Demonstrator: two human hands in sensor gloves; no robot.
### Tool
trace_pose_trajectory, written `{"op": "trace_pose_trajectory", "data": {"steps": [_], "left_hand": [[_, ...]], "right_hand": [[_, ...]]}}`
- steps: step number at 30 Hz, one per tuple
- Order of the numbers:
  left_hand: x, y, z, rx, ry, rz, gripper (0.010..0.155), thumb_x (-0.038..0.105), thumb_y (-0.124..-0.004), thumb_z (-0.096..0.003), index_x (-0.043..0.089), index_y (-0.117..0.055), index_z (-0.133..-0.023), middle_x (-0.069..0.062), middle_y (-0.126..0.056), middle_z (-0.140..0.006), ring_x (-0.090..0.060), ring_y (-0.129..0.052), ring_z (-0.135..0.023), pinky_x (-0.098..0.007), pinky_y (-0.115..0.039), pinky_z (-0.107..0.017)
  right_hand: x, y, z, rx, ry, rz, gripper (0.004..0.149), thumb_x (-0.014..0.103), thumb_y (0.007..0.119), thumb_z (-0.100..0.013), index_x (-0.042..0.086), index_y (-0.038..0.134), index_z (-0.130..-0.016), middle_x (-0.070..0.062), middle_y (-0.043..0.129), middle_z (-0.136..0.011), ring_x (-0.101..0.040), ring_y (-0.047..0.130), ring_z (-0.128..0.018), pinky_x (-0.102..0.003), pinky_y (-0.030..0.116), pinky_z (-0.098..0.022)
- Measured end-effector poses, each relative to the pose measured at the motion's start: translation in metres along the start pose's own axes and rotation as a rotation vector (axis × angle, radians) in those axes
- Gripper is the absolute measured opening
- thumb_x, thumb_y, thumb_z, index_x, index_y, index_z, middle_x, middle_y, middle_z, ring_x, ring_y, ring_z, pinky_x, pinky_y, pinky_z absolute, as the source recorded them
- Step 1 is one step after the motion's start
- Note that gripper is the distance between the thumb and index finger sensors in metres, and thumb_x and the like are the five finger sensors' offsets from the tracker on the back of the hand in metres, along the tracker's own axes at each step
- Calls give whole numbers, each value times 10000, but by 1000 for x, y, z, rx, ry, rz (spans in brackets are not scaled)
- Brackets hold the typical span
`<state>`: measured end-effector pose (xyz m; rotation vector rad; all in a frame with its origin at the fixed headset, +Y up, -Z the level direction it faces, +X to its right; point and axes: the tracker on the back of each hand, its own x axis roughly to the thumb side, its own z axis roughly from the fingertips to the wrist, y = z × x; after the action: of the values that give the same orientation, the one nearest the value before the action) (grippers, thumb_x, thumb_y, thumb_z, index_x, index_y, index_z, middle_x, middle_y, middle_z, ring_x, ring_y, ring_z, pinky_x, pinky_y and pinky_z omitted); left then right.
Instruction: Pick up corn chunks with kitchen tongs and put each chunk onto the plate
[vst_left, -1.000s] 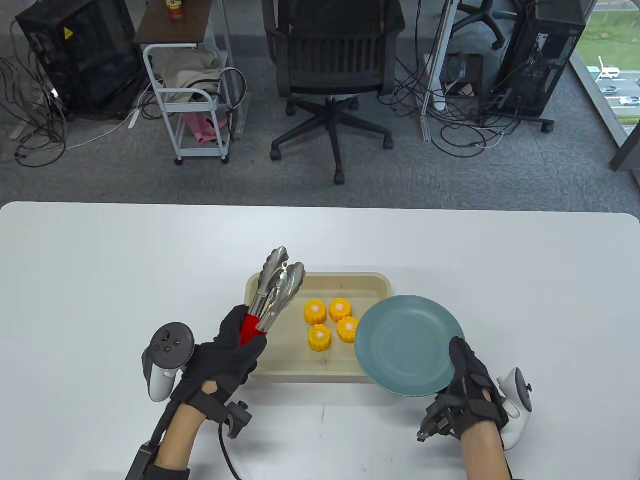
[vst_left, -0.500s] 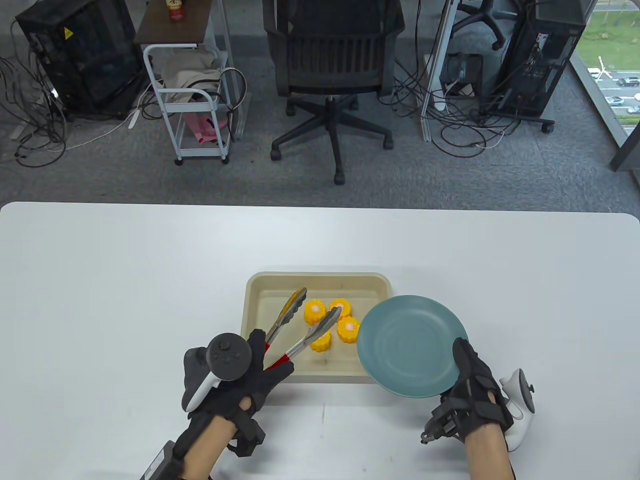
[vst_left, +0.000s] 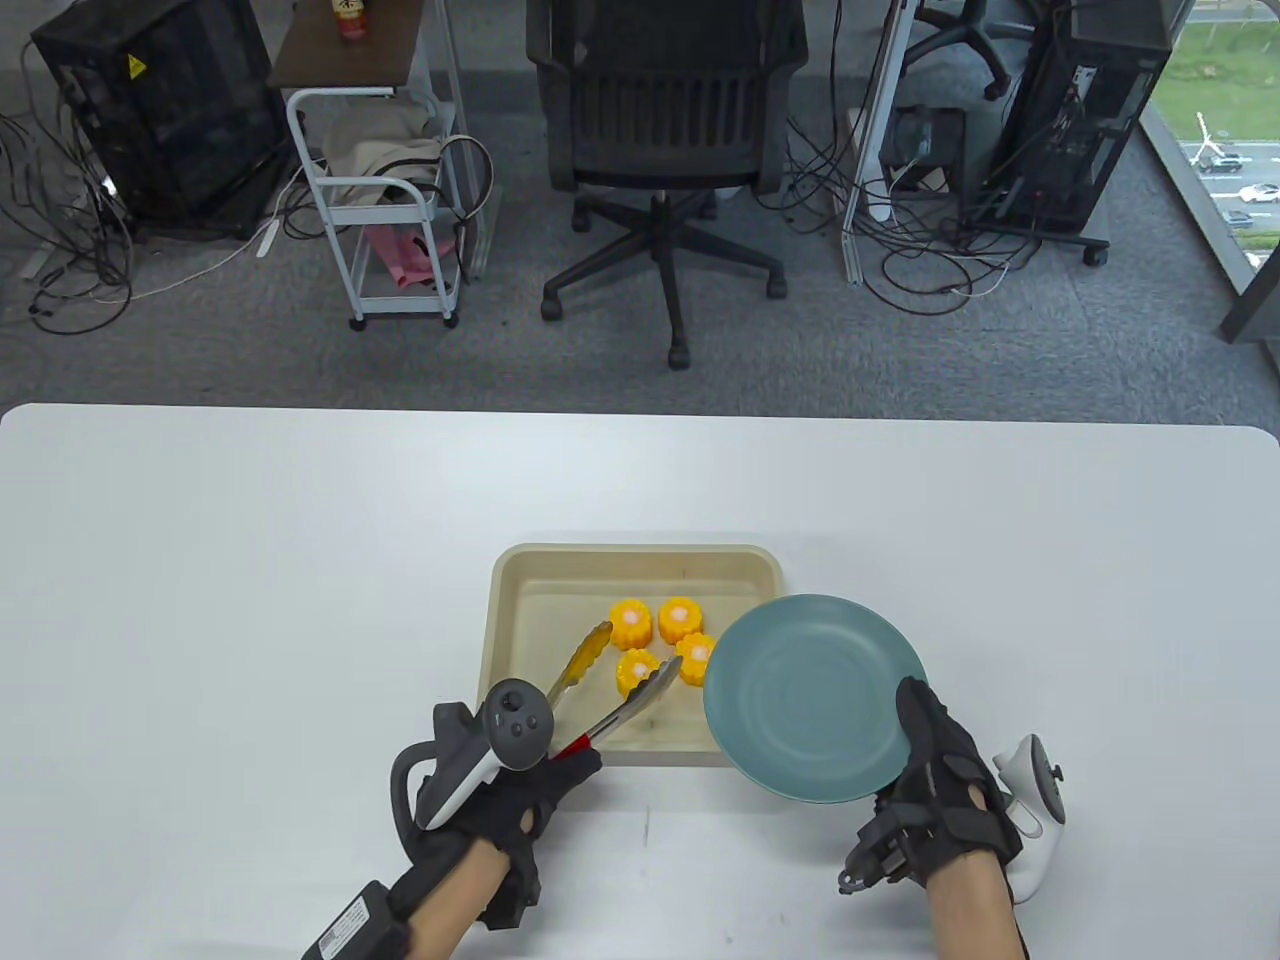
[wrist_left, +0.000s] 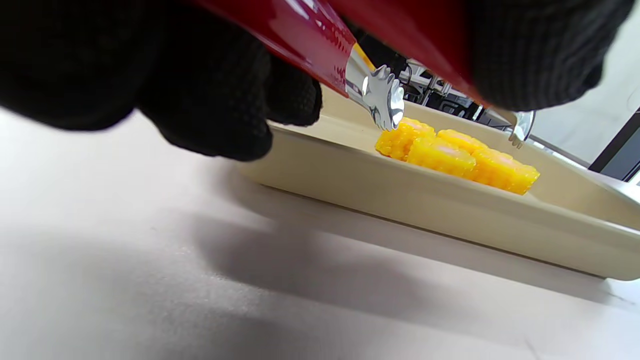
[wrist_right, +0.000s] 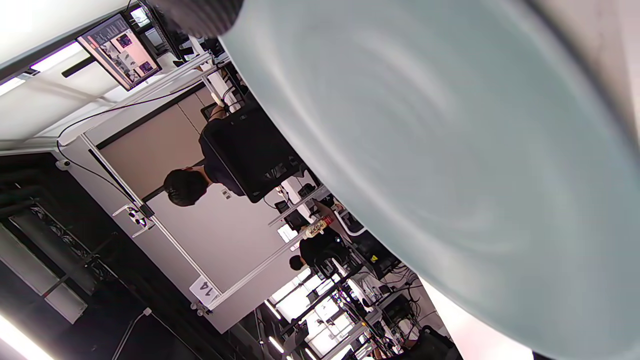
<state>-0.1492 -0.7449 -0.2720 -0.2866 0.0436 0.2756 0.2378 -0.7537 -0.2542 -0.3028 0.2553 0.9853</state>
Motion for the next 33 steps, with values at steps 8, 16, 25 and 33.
{"op": "trace_pose_trajectory", "data": {"steps": [8,16,25,33], "left_hand": [[5,-2,-1,-9,22,-47,849,679,-743,-410,202,-517,-1075,-158,-876,-805,-272,-1039,-286,-462,-921,-138],[9,-5,-5,-11,27,-115,770,647,-742,-422,252,-570,-1061,-112,-920,-779,-259,-1055,-251,-458,-927,-126],[-1,9,5,-4,33,-21,748,639,-734,-430,261,-595,-1060,-106,-939,-778,-249,-1063,-237,-452,-931,-119],[2,70,30,157,-48,186,749,638,-735,-434,255,-596,-1062,-111,-941,-776,-250,-1063,-236,-453,-930,-118]], "right_hand": [[-1,1,0,6,1,7,585,420,585,-534,191,424,-1047,-244,690,-1037,-438,852,-862,-486,868,-553],[-3,2,-4,6,4,24,588,424,587,-532,189,426,-1048,-241,689,-1039,-436,857,-861,-484,870,-552],[-4,3,-4,8,9,28,588,424,585,-532,190,425,-1048,-245,687,-1040,-434,859,-861,-484,870,-553],[-8,3,-8,2,27,30,588,423,584,-533,189,424,-1048,-243,686,-1040,-432,854,-866,-484,871,-554]]}}
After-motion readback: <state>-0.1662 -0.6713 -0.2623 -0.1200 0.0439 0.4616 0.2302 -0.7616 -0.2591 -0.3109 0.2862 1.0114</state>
